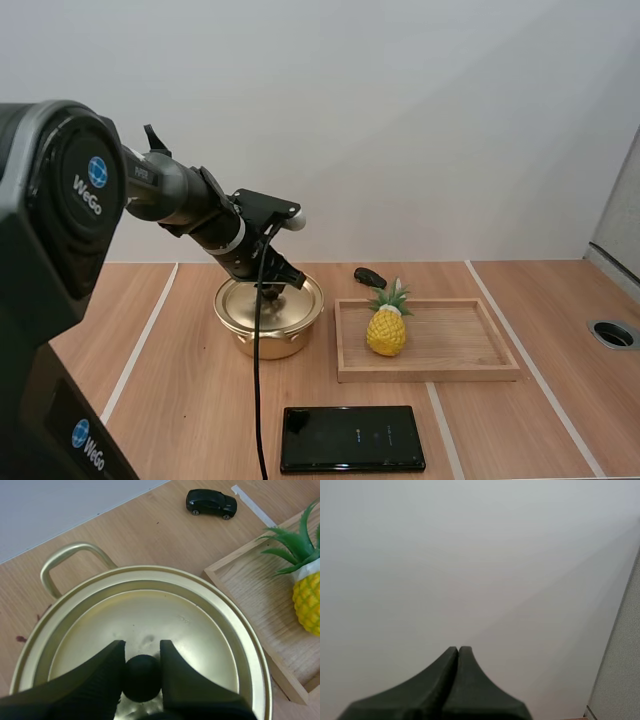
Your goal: Open the pot, put the grape inside, and close it
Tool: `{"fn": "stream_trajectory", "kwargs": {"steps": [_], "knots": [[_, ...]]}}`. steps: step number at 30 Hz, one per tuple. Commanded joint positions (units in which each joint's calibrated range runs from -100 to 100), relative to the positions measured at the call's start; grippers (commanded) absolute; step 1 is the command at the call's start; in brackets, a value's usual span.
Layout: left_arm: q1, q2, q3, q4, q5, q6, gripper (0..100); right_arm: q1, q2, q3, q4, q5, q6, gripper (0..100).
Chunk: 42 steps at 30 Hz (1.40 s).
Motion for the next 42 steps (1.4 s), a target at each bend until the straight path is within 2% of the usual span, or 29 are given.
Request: {"fn": "stream_trajectory", "kwargs": {"steps": [1,19,22,25,27,28,35,42], "knots": [[-0.27,1.2,0.1,-0.4,2.2,-2.0,0,-0.2,-0.8,-0.8,-0.7,-0.4,-0.3,0],[-0.27,1.6,0.1,0.8,2.2,-3.2,2,-0.2,-0.8,-0.8,-0.7,-0.4,-0.3,0],[-0.27,1.6,0.1,0.8,2.2,-4.7,21,-0.2,-0.8,-0.8,-0.7,-0.4,-0.3,0],[-0.27,1.6,0.1,0.8,2.2,-5.0,58,-0.2,-0.8,-0.8,-0.7,-0.4,-0.3,0],[-0.27,1.6,0.1,0.9,3.1,-4.9,93,-0.2,-0.8,-0.8,-0.7,-0.4,-0.3,0],[-0.27,1.6,0.1,0.9,4.0,-4.4,100,-0.2,-0.8,-0.8,-0.7,-0.4,-0.3,0],[-0.27,0.3,0.1,0.2,3.8,-2.7,100,-0.2,-0.8,-0.8,-0.7,-0.4,-0.3,0],[-0.27,-3.3,-3.2,0.9,2.4,-5.2,100,-0.2,-0.8,-0.8,-0.7,-0.3,-0.3,0]]}}
